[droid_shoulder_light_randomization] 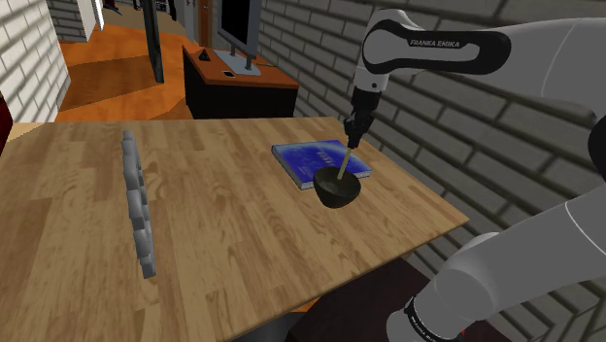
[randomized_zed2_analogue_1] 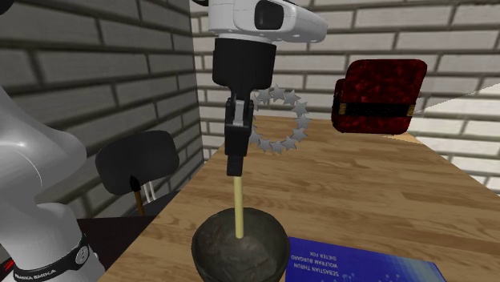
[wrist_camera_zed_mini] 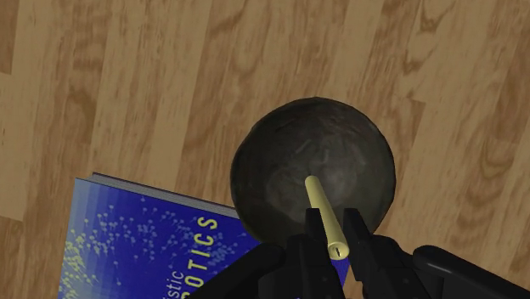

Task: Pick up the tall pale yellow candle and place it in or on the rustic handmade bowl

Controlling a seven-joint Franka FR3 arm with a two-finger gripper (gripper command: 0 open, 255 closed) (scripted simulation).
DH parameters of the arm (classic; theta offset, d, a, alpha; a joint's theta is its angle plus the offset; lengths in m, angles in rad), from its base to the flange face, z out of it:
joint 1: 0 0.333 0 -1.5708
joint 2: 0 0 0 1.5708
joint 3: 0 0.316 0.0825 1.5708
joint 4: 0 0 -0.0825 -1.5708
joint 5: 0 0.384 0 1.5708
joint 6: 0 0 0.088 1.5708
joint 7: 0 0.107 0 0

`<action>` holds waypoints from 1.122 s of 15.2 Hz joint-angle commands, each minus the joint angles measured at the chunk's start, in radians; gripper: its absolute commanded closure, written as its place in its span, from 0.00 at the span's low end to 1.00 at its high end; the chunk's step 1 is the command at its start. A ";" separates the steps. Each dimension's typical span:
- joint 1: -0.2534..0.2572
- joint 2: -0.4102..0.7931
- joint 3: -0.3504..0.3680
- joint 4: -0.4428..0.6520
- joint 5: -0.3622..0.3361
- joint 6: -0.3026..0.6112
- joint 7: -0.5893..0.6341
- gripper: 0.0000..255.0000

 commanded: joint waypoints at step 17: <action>0.001 0.027 0.002 0.151 0.001 -0.124 0.000 0.00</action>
